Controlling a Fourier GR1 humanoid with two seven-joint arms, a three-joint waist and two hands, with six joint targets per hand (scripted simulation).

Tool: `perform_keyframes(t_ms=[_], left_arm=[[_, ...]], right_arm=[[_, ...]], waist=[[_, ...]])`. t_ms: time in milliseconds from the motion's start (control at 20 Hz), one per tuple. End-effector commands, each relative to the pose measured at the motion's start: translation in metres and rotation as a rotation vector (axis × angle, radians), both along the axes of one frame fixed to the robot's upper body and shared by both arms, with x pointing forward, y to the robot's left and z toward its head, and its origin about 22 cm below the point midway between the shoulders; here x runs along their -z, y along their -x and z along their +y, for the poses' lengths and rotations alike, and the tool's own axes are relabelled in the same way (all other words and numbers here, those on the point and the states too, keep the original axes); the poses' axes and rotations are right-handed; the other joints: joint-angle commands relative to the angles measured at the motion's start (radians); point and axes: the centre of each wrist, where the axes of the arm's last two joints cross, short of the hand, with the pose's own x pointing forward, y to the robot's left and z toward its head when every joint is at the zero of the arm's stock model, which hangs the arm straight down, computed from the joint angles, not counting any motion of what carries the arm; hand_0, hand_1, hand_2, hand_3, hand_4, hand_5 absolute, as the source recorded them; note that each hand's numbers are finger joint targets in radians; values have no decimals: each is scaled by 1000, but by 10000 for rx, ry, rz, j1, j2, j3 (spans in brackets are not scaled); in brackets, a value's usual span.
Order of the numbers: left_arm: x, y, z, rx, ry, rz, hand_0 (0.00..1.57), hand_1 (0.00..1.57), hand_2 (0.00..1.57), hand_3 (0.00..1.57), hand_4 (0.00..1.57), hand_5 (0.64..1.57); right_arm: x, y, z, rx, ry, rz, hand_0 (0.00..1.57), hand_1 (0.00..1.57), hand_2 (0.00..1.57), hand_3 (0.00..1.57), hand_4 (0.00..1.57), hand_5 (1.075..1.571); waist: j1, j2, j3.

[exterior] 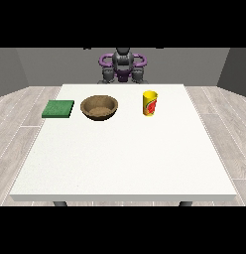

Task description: Pick the cup and pour the ball into the bowl, then pick the bowl and place it on the pad

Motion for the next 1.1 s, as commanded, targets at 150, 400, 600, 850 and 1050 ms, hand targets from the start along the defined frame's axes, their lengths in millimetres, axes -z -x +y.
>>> perform_keyframes(t_ms=[150, 400, 600, 850, 1050], left_arm=[[-16, 16, -6, 120, 2212, 1875, 0, 0, 0, 0, 0, 1546], [-35, 17, -10, 501, 1931, 785, 0, 0, 0, 0, 0, 1529], [-49, -12, -12, 514, 1344, -1180, 0, 0, 0, 0, 0, 1507], [-91, -43, -1, -116, 748, -3320, 0, 0, 0, 0, 0, 1509], [-77, -55, 22, -745, -268, -4073, 0, 0, 0, 0, 0, 1459]], right_arm=[[-11, 26, 79, -80, -940, 2158, 0, 0, 0, 0, 675, 1569], [-67, 13, 125, -428, -491, 1014, 0, 0, 0, 0, 420, 1571], [-94, -14, 122, -862, 298, -963, 0, 0, 0, 0, 131, 1570], [-104, -25, 96, -908, -43, -2685, 0, 0, 0, 0, 0, 1570], [-111, -20, 87, -1446, -183, -3191, 0, 0, 0, 0, 0, 1568]], waist=[[550, -1472, 57], [68, -24, 54], [-481, 2317, 58], [-992, 4612, 72], [-1565, 5239, 65]])
